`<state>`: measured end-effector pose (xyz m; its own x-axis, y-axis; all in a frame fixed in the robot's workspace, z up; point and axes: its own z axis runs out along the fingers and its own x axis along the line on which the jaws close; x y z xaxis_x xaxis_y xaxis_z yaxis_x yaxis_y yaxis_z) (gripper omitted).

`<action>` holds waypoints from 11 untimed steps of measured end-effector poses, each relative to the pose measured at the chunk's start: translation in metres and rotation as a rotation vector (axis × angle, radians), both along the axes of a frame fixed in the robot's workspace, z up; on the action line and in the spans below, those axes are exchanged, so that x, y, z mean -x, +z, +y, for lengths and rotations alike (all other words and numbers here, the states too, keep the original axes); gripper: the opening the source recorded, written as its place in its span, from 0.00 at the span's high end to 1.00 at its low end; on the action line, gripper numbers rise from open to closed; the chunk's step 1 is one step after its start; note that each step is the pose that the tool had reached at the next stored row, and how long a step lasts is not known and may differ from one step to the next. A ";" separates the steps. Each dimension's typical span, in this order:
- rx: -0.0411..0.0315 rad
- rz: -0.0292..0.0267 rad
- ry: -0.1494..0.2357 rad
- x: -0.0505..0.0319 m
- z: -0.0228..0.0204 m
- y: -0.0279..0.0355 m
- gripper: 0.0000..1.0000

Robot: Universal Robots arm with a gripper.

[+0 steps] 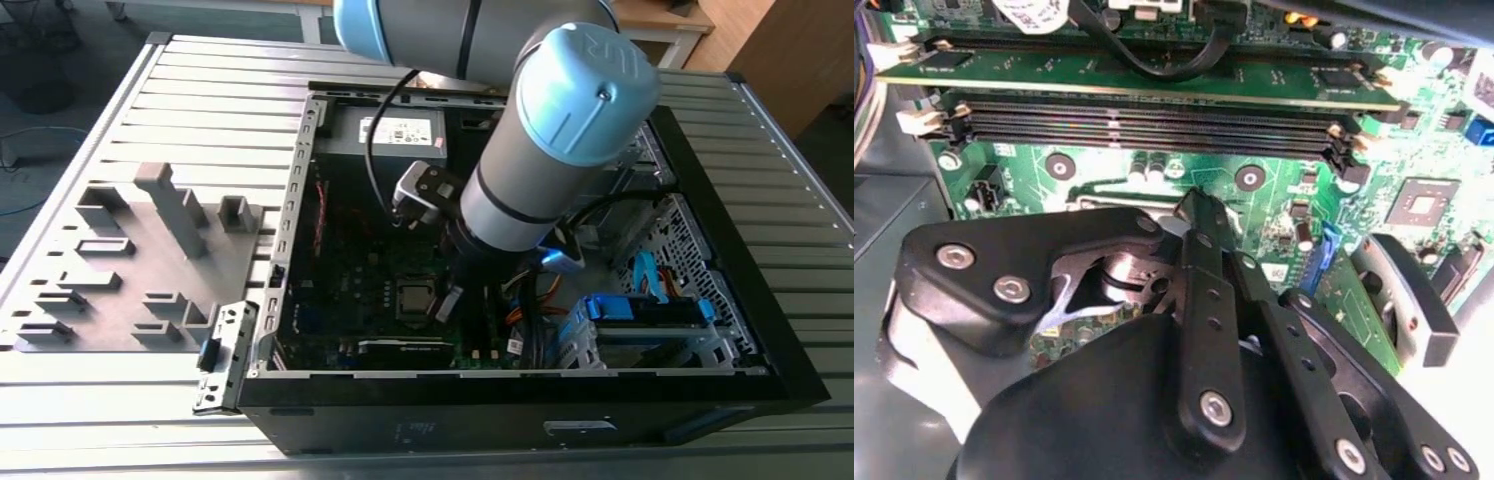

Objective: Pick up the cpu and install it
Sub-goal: 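Install the first cpu locking lever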

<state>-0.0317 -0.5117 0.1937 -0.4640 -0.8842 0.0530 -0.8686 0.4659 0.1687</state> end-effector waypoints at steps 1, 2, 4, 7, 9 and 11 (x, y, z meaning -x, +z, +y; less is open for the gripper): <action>0.0000 0.0000 0.001 -0.0002 0.0000 -0.0009 0.89; -0.0001 0.0000 0.003 -0.0005 0.0000 -0.0019 0.89; 0.0000 0.0000 0.005 -0.0010 0.0000 -0.0038 0.89; 0.0003 0.0001 0.009 -0.0018 0.0000 -0.0059 0.89; 0.0001 0.0000 0.012 -0.0027 0.0000 -0.0070 0.89; 0.0001 -0.0001 0.016 -0.0035 0.0000 -0.0077 0.89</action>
<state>-0.0282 -0.5117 0.1860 -0.4502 -0.8914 0.0530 -0.8758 0.4523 0.1686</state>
